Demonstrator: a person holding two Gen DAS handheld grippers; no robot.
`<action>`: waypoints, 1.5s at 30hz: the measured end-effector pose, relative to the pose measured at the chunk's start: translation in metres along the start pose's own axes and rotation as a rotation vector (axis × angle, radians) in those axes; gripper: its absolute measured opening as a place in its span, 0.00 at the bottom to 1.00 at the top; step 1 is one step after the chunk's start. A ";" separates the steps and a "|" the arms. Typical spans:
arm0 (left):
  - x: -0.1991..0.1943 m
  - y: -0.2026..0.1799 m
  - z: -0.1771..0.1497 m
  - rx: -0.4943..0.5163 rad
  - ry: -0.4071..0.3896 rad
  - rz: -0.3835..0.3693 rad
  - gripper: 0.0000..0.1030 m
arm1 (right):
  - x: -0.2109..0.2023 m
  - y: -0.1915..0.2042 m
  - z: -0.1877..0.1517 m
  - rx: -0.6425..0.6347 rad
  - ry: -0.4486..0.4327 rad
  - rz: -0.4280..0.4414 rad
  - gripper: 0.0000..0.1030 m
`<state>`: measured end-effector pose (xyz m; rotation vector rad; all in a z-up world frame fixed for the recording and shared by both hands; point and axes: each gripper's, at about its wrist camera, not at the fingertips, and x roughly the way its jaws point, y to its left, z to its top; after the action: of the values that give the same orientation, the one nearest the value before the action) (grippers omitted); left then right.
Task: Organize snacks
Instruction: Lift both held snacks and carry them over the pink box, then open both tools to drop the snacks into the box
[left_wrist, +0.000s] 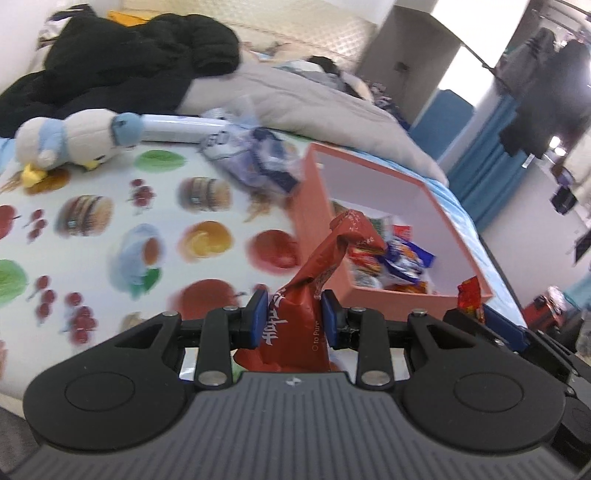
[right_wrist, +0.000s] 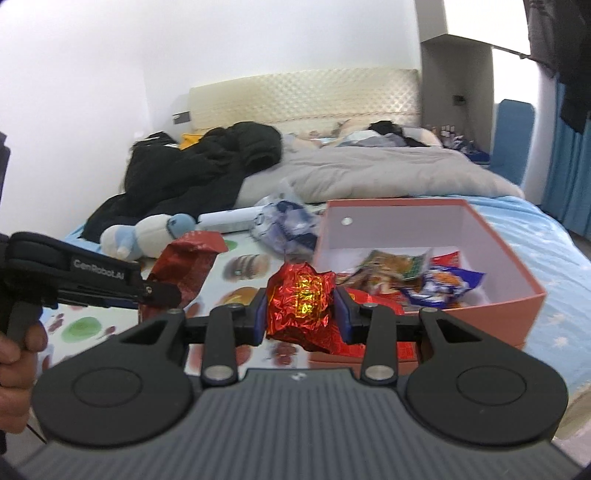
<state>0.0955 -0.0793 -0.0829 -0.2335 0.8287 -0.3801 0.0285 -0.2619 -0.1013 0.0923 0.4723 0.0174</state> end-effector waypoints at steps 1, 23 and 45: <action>0.002 -0.005 -0.001 0.007 0.004 -0.008 0.35 | -0.003 -0.004 0.000 0.004 -0.001 -0.011 0.39; 0.099 -0.069 0.053 0.117 0.059 -0.082 0.35 | 0.038 -0.080 0.019 0.049 0.013 -0.126 0.39; 0.261 -0.084 0.118 0.187 0.163 -0.089 0.35 | 0.174 -0.147 0.032 0.134 0.111 -0.136 0.40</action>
<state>0.3251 -0.2575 -0.1512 -0.0658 0.9383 -0.5626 0.1971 -0.4045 -0.1649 0.1915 0.5900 -0.1433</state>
